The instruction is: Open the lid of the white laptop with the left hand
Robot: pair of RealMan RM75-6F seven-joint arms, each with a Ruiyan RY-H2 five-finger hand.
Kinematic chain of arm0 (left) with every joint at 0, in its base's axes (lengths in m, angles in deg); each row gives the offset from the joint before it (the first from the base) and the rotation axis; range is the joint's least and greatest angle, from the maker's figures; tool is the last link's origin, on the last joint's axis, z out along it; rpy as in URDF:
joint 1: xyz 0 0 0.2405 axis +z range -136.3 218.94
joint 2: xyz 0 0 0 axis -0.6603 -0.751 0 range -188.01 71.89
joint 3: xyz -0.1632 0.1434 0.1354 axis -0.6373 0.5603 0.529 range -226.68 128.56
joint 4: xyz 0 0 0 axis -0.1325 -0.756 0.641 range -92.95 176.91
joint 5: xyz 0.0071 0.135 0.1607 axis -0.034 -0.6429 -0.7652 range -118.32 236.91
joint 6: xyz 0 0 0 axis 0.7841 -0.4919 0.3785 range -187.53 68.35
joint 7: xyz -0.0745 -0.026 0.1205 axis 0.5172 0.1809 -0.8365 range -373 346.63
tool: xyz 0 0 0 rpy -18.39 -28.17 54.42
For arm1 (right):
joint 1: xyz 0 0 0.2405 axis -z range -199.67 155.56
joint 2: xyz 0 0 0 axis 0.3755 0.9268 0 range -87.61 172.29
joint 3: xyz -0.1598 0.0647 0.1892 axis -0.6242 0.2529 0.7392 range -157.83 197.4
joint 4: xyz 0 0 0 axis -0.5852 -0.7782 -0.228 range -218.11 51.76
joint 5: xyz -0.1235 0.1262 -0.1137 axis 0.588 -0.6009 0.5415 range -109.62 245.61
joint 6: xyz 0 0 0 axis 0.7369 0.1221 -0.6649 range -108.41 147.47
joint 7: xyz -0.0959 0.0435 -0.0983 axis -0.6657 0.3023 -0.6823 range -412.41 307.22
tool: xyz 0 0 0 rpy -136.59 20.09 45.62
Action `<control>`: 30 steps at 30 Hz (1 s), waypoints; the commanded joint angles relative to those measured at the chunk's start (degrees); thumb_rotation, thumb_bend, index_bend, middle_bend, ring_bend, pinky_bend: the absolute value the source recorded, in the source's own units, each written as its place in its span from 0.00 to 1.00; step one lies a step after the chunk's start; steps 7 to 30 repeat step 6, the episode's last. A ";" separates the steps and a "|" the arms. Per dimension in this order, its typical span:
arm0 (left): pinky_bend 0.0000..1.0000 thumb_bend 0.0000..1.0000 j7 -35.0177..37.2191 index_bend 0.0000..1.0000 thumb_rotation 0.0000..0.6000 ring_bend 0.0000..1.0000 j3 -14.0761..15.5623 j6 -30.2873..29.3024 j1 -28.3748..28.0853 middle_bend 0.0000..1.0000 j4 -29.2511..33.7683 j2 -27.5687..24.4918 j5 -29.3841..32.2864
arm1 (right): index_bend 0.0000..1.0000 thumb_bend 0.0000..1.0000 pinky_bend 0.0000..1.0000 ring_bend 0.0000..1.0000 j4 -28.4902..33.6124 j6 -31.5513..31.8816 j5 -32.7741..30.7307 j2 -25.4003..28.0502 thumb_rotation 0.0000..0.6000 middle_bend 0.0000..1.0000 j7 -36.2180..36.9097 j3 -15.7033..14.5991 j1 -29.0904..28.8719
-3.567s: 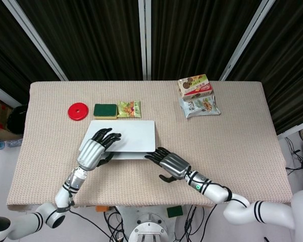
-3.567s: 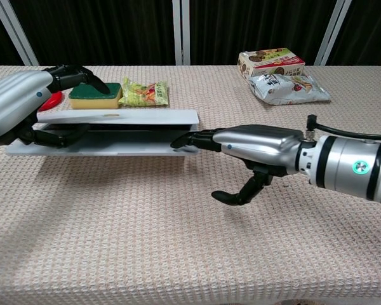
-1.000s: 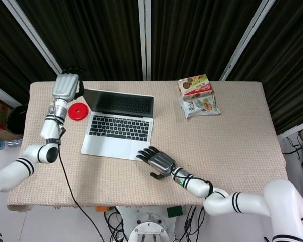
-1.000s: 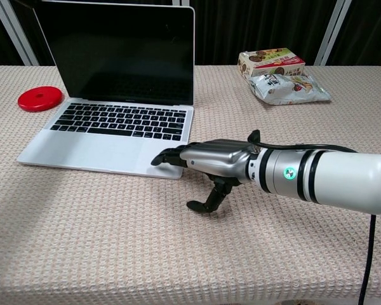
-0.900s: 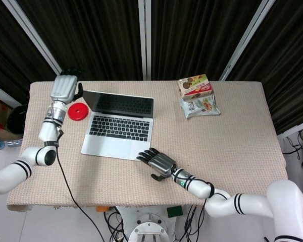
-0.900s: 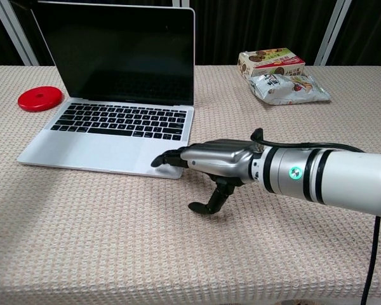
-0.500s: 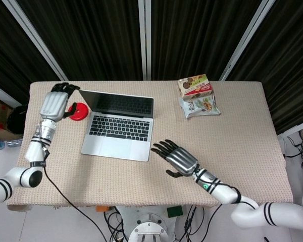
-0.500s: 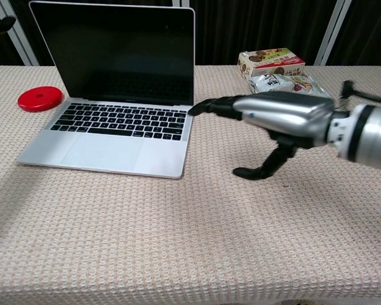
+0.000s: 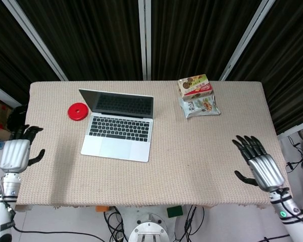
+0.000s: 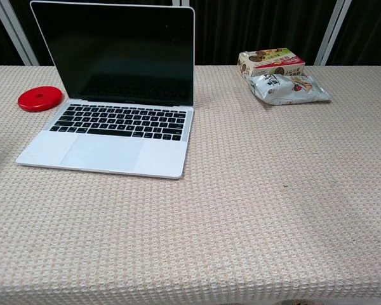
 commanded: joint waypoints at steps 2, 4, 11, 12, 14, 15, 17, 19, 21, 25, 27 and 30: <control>0.11 0.26 0.78 0.22 1.00 0.11 3.42 -7.10 5.73 0.19 1.48 0.21 -4.94 | 0.00 0.24 0.00 0.00 -4.29 5.45 0.95 0.77 1.00 0.01 5.48 -1.32 6.16; 0.11 0.26 0.93 0.22 1.00 0.11 4.09 -8.42 7.27 0.19 1.75 0.52 -5.88 | 0.00 0.24 0.00 0.00 -5.53 6.44 0.73 0.03 1.00 0.01 6.63 -1.13 7.82; 0.11 0.26 0.72 0.22 1.00 0.11 4.59 -8.88 8.24 0.19 1.91 0.81 -6.48 | 0.00 0.24 0.00 0.00 -6.25 6.61 0.57 -0.48 1.00 0.01 7.25 -0.92 8.76; 0.11 0.26 0.72 0.22 1.00 0.11 4.59 -8.88 8.24 0.19 1.91 0.81 -6.48 | 0.00 0.24 0.00 0.00 -6.25 6.61 0.57 -0.48 1.00 0.01 7.25 -0.92 8.76; 0.11 0.26 0.72 0.22 1.00 0.11 4.59 -8.88 8.24 0.19 1.91 0.81 -6.48 | 0.00 0.24 0.00 0.00 -6.25 6.61 0.57 -0.48 1.00 0.01 7.25 -0.92 8.76; 0.11 0.26 0.72 0.22 1.00 0.11 4.59 -8.88 8.24 0.19 1.91 0.81 -6.48 | 0.00 0.24 0.00 0.00 -6.25 6.61 0.57 -0.48 1.00 0.01 7.25 -0.92 8.76; 0.11 0.26 0.72 0.22 1.00 0.11 4.59 -8.88 8.24 0.19 1.91 0.81 -6.48 | 0.00 0.24 0.00 0.00 -6.25 6.61 0.57 -0.48 1.00 0.01 7.25 -0.92 8.76; 0.11 0.26 0.72 0.22 1.00 0.11 4.59 -8.88 8.24 0.19 1.91 0.81 -6.48 | 0.00 0.24 0.00 0.00 -6.25 6.61 0.57 -0.48 1.00 0.01 7.25 -0.92 8.76; 0.11 0.26 0.72 0.22 1.00 0.11 4.59 -8.88 8.24 0.19 1.91 0.81 -6.48 | 0.00 0.24 0.00 0.00 -6.25 6.61 0.57 -0.48 1.00 0.01 7.25 -0.92 8.76; 0.11 0.26 0.72 0.22 1.00 0.11 4.59 -8.88 8.24 0.19 1.91 0.81 -6.48 | 0.00 0.24 0.00 0.00 -6.25 6.61 0.57 -0.48 1.00 0.01 7.25 -0.92 8.76; 0.11 0.26 0.72 0.22 1.00 0.11 4.59 -8.88 8.24 0.19 1.91 0.81 -6.48 | 0.00 0.24 0.00 0.00 -6.25 6.61 0.57 -0.48 1.00 0.01 7.25 -0.92 8.76; 0.11 0.26 0.72 0.22 1.00 0.11 4.59 -8.88 8.24 0.19 1.91 0.81 -6.48 | 0.00 0.24 0.00 0.00 -6.25 6.61 0.57 -0.48 1.00 0.01 7.25 -0.92 8.76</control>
